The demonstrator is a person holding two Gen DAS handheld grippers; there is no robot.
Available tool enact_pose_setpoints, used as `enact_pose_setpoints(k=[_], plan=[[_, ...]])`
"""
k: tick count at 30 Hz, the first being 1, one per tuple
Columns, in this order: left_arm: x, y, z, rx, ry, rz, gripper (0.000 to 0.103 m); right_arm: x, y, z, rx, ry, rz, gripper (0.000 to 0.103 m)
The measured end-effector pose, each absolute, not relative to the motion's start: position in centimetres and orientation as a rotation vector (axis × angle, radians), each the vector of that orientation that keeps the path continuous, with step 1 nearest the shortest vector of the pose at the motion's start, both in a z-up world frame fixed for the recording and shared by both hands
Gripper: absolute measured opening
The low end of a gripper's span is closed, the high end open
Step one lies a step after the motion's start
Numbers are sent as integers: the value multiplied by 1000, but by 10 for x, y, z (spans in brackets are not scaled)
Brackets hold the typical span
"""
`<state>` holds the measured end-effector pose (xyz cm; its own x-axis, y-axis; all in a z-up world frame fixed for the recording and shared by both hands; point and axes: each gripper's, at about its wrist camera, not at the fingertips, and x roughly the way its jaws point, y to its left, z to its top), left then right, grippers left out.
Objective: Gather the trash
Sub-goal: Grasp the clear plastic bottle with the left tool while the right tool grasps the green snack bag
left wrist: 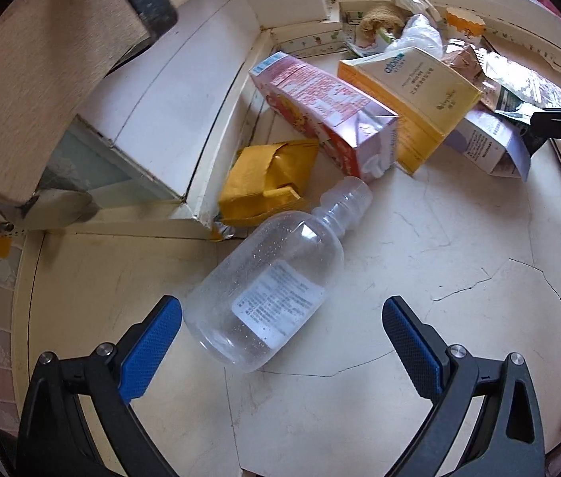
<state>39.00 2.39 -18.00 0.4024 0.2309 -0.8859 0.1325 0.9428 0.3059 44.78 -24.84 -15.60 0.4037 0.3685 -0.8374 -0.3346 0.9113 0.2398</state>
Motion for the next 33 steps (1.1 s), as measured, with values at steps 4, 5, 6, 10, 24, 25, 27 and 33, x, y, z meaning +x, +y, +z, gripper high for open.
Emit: enact_pose_setpoints(k=[4,5,6,10,24,25,27,33], plan=[[396,12,-184,430,1184,15,100,436,-257,-153,95,1086,498,23],[398,9,-185,445,1191,2,100,434,-259,-152,115,1097,519,17],[400,7,-186,464,1197,-9,100,434,-261,-151,129,1112,531,15],[412,-3,-191,555,1209,-40,100,432,-266,-152,133,1141,537,13],[443,-25,-211,625,1296,-139,77,437,-255,-138,22,1028,492,41],[444,-25,-212,611,1308,-144,74,438,-256,-137,11,1020,487,43],[448,-24,-212,559,1333,-162,64,440,-256,-138,-19,1009,474,46],[453,-24,-208,440,1357,-204,64,458,-251,-163,-25,1044,514,46]])
